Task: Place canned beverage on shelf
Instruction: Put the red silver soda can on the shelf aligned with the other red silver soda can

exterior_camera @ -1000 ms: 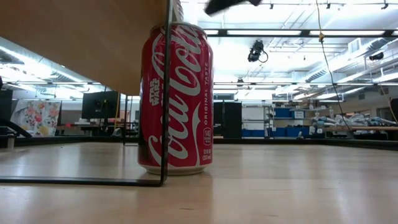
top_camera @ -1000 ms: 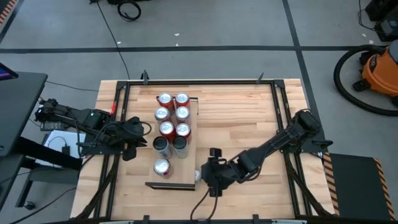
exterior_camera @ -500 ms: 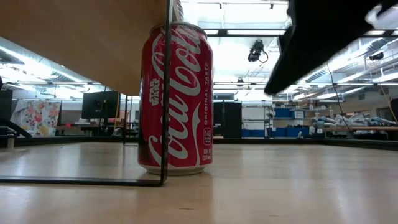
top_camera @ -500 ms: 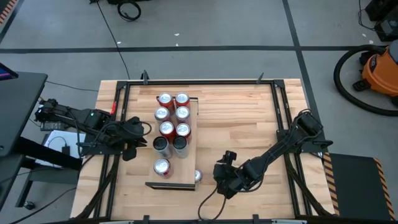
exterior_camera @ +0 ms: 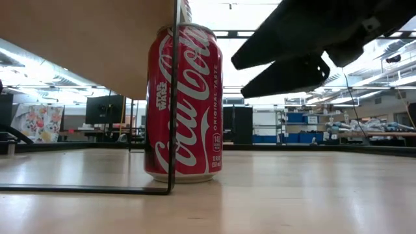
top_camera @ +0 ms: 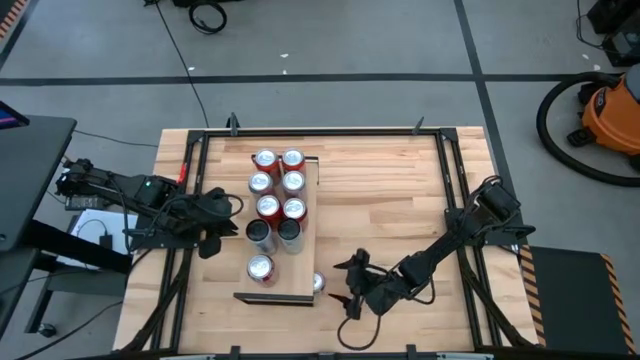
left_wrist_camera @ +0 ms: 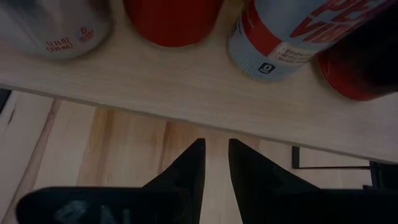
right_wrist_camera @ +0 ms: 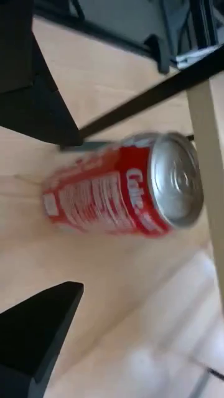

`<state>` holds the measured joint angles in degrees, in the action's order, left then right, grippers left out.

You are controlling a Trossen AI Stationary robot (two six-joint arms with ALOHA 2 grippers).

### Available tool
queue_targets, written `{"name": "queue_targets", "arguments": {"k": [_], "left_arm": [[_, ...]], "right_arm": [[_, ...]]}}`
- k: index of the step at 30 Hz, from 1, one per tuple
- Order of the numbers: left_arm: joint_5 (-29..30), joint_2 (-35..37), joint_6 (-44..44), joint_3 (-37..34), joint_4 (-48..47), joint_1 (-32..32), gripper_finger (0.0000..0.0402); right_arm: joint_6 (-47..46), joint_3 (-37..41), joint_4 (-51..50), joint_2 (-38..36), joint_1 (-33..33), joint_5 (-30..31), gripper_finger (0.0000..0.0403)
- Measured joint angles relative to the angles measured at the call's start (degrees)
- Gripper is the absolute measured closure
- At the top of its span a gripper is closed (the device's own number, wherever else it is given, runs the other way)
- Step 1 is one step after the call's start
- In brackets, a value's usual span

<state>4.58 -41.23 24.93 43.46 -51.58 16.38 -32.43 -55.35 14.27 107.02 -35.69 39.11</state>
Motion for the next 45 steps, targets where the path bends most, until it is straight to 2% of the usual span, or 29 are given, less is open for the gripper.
{"name": "queue_targets", "arguments": {"k": [4, 9, 19, 27, 33, 40, 45], "left_arm": [[0.22, -0.01, 0.09, 0.0, -0.01, -0.01, 0.0322], [0.24, 0.0, 0.59, 0.0, -0.01, -0.01, 0.0322], [0.26, 0.0, 1.31, 0.0, -0.06, 0.0, 0.0322], [0.26, 0.0, 1.31, 0.0, -0.06, -0.02, 0.0322], [0.28, 0.0, 1.31, 0.0, -0.08, -0.01, 0.0322], [0.31, 0.0, 1.31, -0.02, -0.08, 0.0, 0.0322], [0.32, -0.01, 0.55, -0.02, -0.09, 0.0, 0.0322]], "right_arm": [[5.07, 0.55, 6.13, 1.14, -0.36, 3.77, 0.0017], [11.3, 0.52, 15.06, 4.44, -0.17, 3.92, 0.0017], [12.02, 0.5, 17.45, 4.44, 1.97, 2.67, 0.0017], [13.0, 0.5, 14.75, 4.42, 3.08, 5.0, 0.0018], [12.6, 0.48, 16.96, 4.42, 3.08, 0.03, 0.0018], [13.35, 0.5, 18.39, 4.57, 5.11, -1.92, 0.0016], [17.08, 0.25, 28.7, 9.31, 7.34, -6.85, 0.0015]]}}
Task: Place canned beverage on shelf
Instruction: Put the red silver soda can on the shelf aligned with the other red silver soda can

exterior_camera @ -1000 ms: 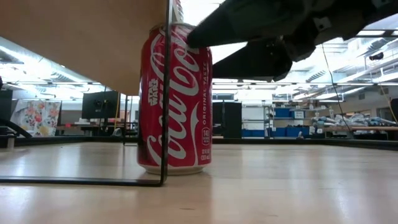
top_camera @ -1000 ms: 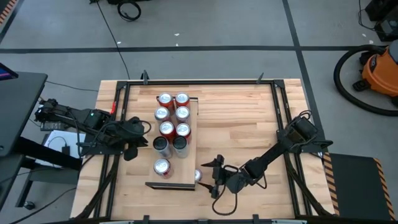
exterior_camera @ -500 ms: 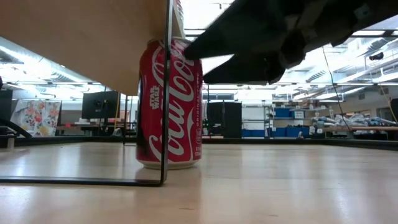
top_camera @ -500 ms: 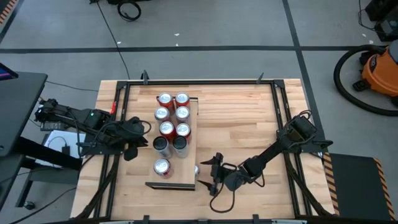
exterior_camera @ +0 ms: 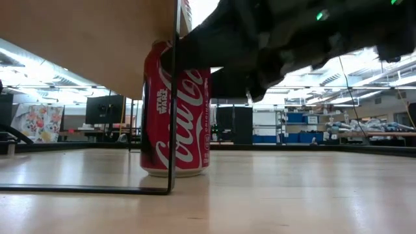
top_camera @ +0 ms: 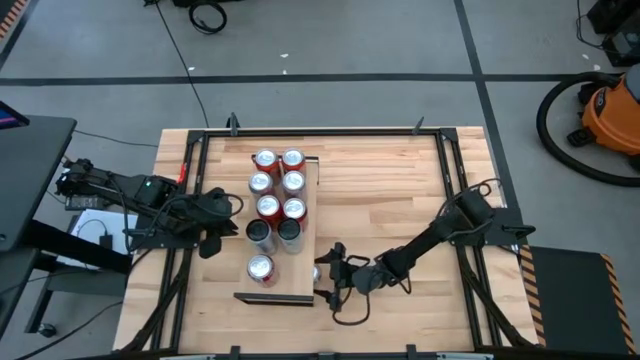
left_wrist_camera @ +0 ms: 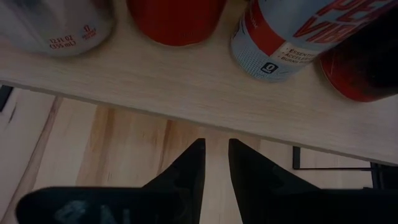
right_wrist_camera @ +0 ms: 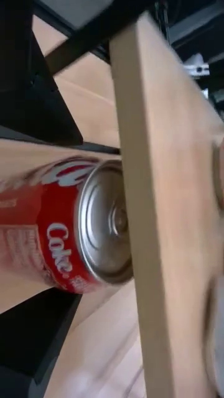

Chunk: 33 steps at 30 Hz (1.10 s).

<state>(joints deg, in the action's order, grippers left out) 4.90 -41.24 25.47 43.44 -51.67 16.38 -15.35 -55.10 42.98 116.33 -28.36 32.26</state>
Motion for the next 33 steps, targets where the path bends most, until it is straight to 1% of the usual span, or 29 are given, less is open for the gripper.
{"name": "queue_targets", "arguments": {"k": [2, 7, 10, 14, 18, 20, 26, 29, 33], "left_arm": [[-0.01, 0.01, 0.02, -0.02, -0.01, 0.0, 0.0322], [-0.01, 0.01, -0.13, -0.06, -0.1, 0.0, 0.0322], [-0.01, 0.01, -0.2, -0.06, -0.1, -0.02, 0.0322], [-0.01, 0.01, -0.22, -0.06, -0.1, -0.02, 0.0322], [-0.01, 0.01, -0.2, -0.06, -0.08, -0.01, 0.0322], [-0.01, 0.01, -0.2, -0.06, -0.1, -0.02, 0.0322], [-0.01, 0.01, -0.2, -0.06, -0.02, 0.0, 0.0322], [-0.01, 0.01, -0.2, -0.06, 0.01, -0.02, 0.0322], [-0.01, 0.01, -0.17, -0.06, 0.03, 0.0, 0.0322]], "right_arm": [[-0.11, -0.13, 1.51, 1.41, 0.68, -0.62, 0.0015], [-1.4, -0.12, 1.26, 2.67, 1.42, -1.98, 0.0026], [-0.59, -0.12, 1.1, 2.65, 1.4, -1.83, 0.0051], [0.14, -0.23, -0.33, 2.49, 1.4, -1.61, 0.0096], [-0.09, -0.3, -3.64, 1.5, 1.1, -1.24, 0.01], [-0.33, -0.36, -8.01, -0.1, 0.73, 0.03, 0.01], [-5.86, -0.16, -29.82, -7.74, -1.41, 9.6, 0.0084], [-7.19, 0.15, -38.17, -11.65, -2.57, 11.71, 0.0083], [-8.41, 0.03, -41.39, -17.48, -3.52, 12.13, 0.0082]]}}
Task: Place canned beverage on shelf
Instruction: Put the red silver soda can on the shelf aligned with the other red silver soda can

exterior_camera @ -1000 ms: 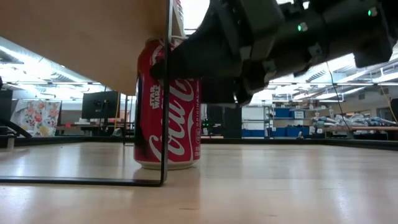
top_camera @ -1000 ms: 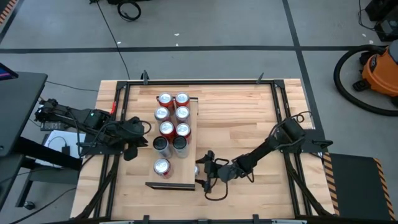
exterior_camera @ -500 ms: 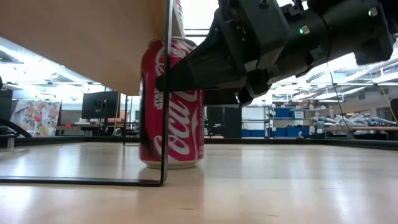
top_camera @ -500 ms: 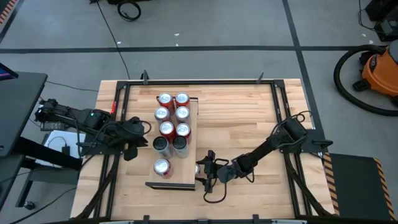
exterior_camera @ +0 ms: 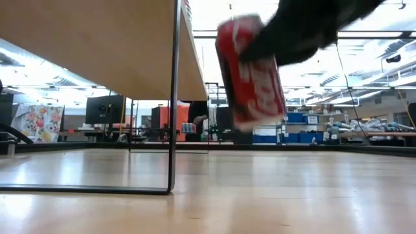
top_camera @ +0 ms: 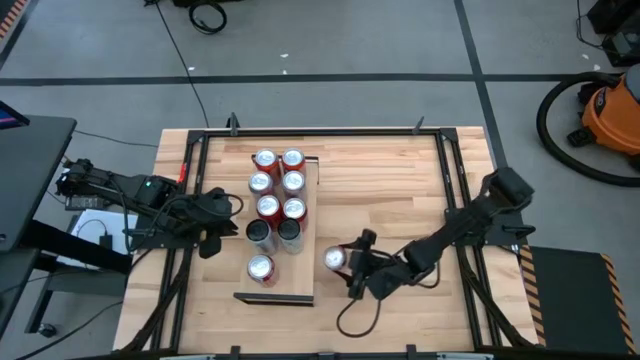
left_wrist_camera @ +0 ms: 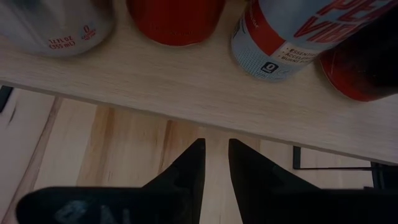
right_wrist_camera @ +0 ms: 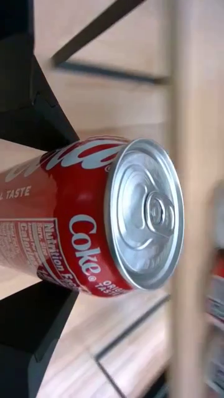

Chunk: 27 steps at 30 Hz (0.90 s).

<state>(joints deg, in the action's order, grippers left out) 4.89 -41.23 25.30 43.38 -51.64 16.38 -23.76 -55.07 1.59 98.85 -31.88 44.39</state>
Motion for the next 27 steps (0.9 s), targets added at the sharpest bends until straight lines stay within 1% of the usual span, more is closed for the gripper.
{"name": "queue_targets", "arguments": {"k": [5, 8, 10, 13, 16, 20, 23, 27], "left_arm": [[0.0, -0.02, 0.0, 0.0, 0.7, -0.01, 0.0322], [0.02, 0.0, 0.0, 0.0, 0.83, 0.0, 0.0322], [0.02, -0.02, -0.1, 0.0, 0.85, -0.02, 0.0322], [0.02, -0.02, -0.32, 0.0, 0.85, -0.02, 0.0322], [0.02, 0.0, -0.38, 0.0, 0.86, -0.01, 0.0322], [0.07, 0.0, -0.42, 0.0, 1.06, -0.02, 0.0322], [0.13, 0.04, -0.78, 0.02, 1.43, -0.02, 0.0322], [0.56, -0.07, -1.05, 0.02, 2.0, -0.02, 0.0322]], "right_arm": [[3.55, 0.0, 0.87, -5.51, -1.06, -0.21, 0.0082], [6.95, -0.07, 4.91, -8.29, -1.89, -0.17, 0.0081], [10.01, -0.07, 8.54, -8.88, -2.2, -1.17, 0.0081], [14.65, -0.07, 14.97, -8.94, -2.24, -4.19, 0.0081], [17.1, -0.11, 21.72, -8.3, -1.37, -8.65, 0.0081], [20.6, -0.25, 28.1, -6.98, 0.13, -13.55, 0.008], [21.95, -1.32, 29.88, -5.72, 1.46, -14.49, 0.008], [24.18, -4.47, 29.01, -2.55, 3.05, -15.92, 0.008]]}}
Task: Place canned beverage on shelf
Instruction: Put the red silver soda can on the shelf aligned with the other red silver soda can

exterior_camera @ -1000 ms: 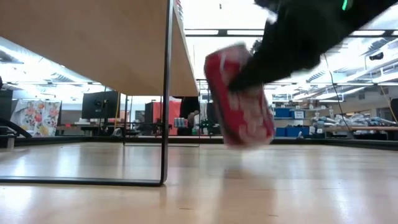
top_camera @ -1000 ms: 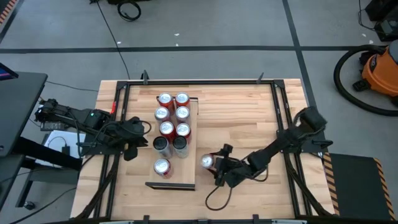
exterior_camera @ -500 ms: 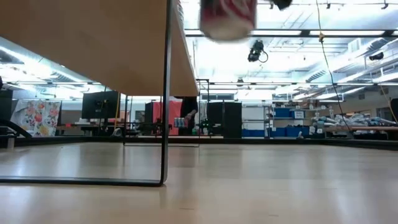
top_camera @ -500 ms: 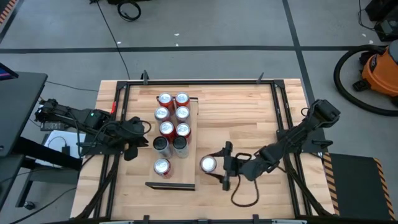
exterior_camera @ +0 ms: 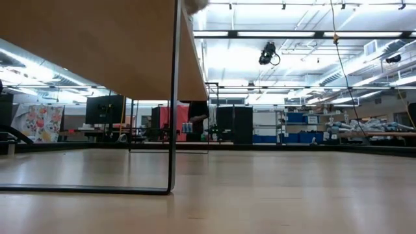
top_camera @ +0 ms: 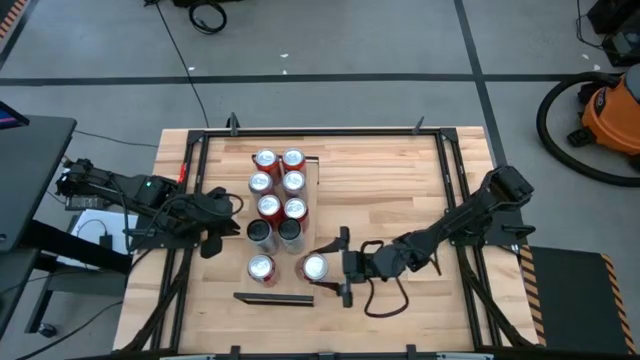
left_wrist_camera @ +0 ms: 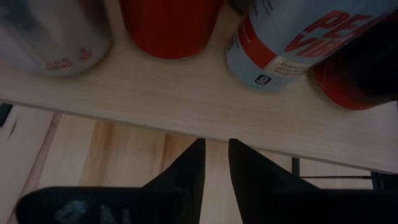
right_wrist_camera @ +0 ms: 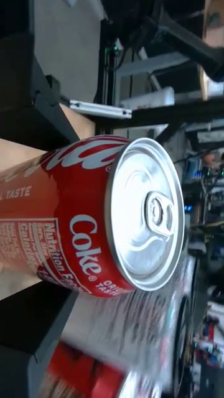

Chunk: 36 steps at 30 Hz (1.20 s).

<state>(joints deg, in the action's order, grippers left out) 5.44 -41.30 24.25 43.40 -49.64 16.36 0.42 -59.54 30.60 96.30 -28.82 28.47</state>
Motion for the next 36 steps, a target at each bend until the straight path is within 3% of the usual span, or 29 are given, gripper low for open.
{"name": "queue_targets", "arguments": {"k": [11, 25, 36], "left_arm": [[0.12, -0.42, 0.0, 0.02, -0.05, 0.0, 0.0322], [0.12, -0.44, 0.01, 0.02, -0.1, 0.0, 0.0322], [0.12, -0.44, 0.02, 0.02, -0.08, 0.0, 0.0322]], "right_arm": [[-0.89, -7.82, -5.21, 4.63, 2.78, -3.66, 0.008], [-5.04, -7.9, -7.58, 5.83, 4.33, -9.42, 0.0079], [-6.73, -7.99, -7.4, 5.69, 5.06, -10.54, 0.0044]]}}
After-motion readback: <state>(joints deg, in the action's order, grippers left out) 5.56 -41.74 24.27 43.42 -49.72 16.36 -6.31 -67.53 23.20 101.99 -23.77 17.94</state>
